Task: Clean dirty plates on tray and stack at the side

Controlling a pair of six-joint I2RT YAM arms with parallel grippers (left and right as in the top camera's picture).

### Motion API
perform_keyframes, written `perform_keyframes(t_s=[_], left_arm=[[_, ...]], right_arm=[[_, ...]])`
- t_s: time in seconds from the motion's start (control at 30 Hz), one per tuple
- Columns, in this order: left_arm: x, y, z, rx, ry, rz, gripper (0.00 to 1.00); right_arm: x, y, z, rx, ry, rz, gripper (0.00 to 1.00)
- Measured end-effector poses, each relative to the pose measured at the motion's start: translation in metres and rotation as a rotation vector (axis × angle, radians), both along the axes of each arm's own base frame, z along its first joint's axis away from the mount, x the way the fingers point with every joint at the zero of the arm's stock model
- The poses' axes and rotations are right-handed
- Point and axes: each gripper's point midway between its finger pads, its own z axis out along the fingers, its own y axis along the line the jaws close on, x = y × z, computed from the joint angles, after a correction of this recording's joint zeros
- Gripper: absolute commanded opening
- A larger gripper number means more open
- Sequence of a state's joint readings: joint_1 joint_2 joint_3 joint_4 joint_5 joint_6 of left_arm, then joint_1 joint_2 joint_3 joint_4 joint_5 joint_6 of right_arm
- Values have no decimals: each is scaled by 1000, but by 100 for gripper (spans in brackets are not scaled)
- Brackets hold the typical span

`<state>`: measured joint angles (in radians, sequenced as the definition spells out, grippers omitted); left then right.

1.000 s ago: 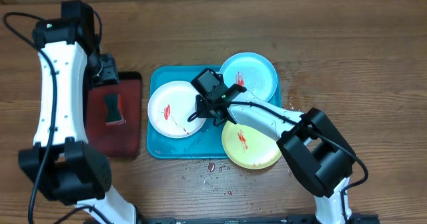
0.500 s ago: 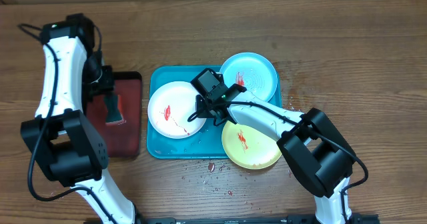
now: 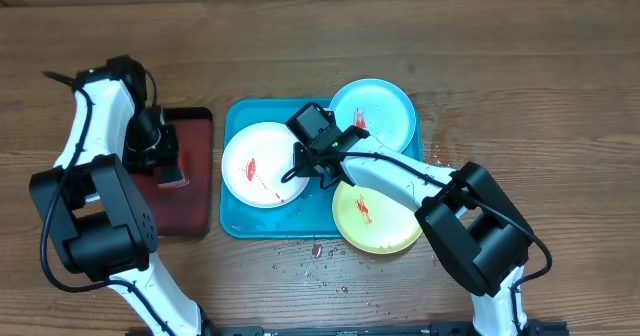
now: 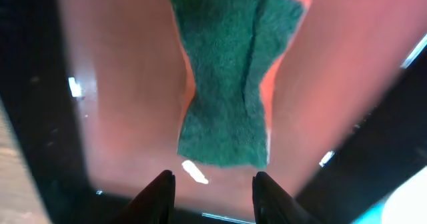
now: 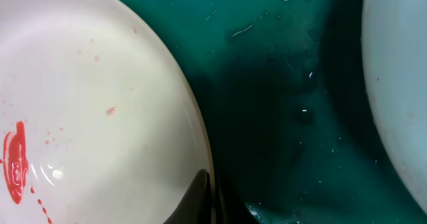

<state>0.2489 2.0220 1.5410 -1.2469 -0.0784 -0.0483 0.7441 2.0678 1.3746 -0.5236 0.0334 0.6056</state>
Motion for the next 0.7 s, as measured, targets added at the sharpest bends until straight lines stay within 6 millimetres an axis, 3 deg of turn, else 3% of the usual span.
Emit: perform_keyframes(t_s=[0.07,0.3,0.7], left_arm=[[1,0,-6,2,-10,-3,30],[34,8,-13,30,-147,-52,32],[41,3,-19,-6,-186,-97,30]], right_arm=[[0,0,0,0,0,0,4],[0,0,0,0,0,0,4],[0,0,0,-1,1,0,4]])
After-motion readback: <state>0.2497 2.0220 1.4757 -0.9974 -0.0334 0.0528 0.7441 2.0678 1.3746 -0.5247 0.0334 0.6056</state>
